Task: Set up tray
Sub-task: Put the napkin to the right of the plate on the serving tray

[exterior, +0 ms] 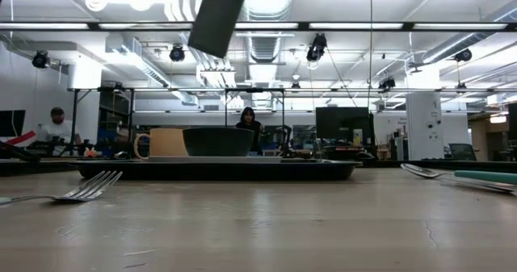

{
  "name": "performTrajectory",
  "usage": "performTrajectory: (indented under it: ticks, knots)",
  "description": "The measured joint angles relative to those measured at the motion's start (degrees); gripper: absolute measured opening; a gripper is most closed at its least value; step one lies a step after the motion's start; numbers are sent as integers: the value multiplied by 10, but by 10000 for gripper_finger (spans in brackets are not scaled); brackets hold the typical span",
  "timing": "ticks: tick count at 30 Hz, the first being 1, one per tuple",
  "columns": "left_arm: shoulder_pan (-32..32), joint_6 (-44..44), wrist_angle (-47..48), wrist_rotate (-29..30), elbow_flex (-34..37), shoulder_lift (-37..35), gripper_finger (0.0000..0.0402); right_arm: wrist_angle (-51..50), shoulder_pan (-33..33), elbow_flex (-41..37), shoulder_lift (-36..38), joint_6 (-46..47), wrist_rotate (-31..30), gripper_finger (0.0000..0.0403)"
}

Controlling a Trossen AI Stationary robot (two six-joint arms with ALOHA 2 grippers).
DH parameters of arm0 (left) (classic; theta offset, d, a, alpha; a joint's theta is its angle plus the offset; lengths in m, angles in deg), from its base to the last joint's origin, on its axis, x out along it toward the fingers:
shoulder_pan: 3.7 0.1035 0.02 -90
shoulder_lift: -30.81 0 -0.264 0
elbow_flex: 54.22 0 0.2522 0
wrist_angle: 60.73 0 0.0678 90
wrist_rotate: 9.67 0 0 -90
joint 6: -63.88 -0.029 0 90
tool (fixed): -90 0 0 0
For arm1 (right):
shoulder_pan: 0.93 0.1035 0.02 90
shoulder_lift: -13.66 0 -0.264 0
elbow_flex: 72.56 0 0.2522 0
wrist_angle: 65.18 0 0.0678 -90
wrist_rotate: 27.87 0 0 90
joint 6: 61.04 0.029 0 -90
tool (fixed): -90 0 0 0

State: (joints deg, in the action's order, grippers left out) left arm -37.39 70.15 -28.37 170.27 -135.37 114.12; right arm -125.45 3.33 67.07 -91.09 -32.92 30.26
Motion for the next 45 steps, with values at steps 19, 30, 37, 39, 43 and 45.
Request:
performTrajectory:
  ticks: [19, 30, 37, 39, 43, 45]
  knots:
    - [75, 137, -1, 1, -2, 4, 102, 131, -40, -3, -49, 17, 95, 8]
    - [117, 175, -16, 1, -2, 0, 102, 136, -37, -3, -49, 25, 101, 8]
    - [115, 171, -20, 1, -2, -1, 11, 134, -37, -4, -49, 19, 110, 8]
    - [115, 169, -20, 1, -2, -1, 4, 133, -35, -4, -48, 10, 111, 8]
    - [104, 168, -18, 1, -1, -1, 0, 131, -31, -4, -44, -45, 128, 10]
    - [93, 160, -16, 1, -1, -1, 0, 118, -28, -4, -38, -57, 127, 18]
